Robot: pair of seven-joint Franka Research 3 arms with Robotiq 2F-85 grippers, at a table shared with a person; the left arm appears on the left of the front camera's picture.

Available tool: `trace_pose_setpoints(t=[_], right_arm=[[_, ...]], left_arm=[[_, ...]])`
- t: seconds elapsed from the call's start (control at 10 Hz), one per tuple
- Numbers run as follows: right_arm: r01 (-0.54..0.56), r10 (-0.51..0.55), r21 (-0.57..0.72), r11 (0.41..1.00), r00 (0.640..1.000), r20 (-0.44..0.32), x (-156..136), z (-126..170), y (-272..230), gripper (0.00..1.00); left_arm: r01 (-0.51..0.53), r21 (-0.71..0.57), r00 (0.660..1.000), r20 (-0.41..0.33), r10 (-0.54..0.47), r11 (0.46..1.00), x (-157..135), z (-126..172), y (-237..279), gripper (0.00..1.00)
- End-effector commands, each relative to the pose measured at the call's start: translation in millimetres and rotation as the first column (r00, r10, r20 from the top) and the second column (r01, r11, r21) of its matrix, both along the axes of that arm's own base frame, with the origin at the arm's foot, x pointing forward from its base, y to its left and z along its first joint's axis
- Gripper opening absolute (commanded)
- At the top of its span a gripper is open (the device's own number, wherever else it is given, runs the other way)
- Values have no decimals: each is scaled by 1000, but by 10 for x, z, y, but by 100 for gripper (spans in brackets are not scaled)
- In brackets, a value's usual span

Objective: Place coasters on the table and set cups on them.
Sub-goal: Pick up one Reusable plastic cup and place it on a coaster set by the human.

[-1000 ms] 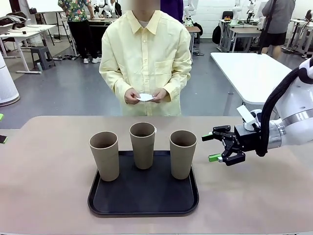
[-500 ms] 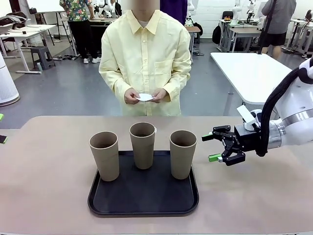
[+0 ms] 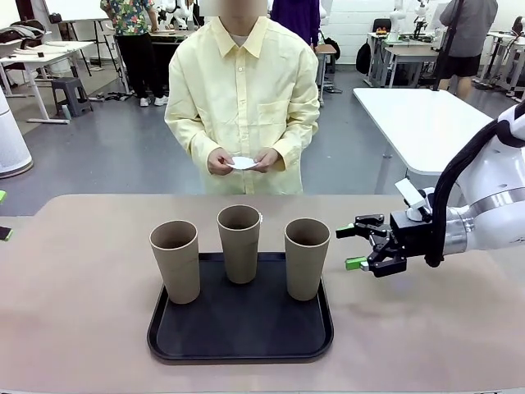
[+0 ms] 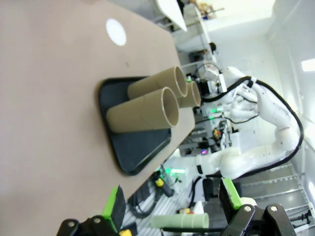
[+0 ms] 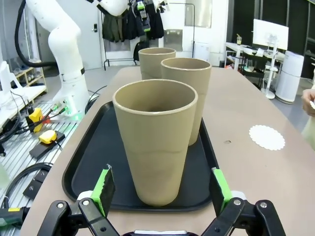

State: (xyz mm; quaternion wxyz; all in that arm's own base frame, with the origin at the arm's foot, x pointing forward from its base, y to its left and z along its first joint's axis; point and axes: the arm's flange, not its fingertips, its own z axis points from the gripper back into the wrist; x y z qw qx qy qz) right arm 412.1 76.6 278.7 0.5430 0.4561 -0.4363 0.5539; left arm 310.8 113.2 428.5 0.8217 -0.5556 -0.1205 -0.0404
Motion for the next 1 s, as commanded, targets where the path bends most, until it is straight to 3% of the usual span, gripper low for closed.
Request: trace_pose_setpoints(t=[0.0,0.9], right_arm=[[-6,7,28,1000,999,-32,128,-43,156,100],[-91,90,-19,996,994,-56,179,-262,512,100]], left_arm=[[7,-4,1000,13,-7,1000,2,8,16,100],[7,-4,1000,13,-7,1000,2,8,16,100]])
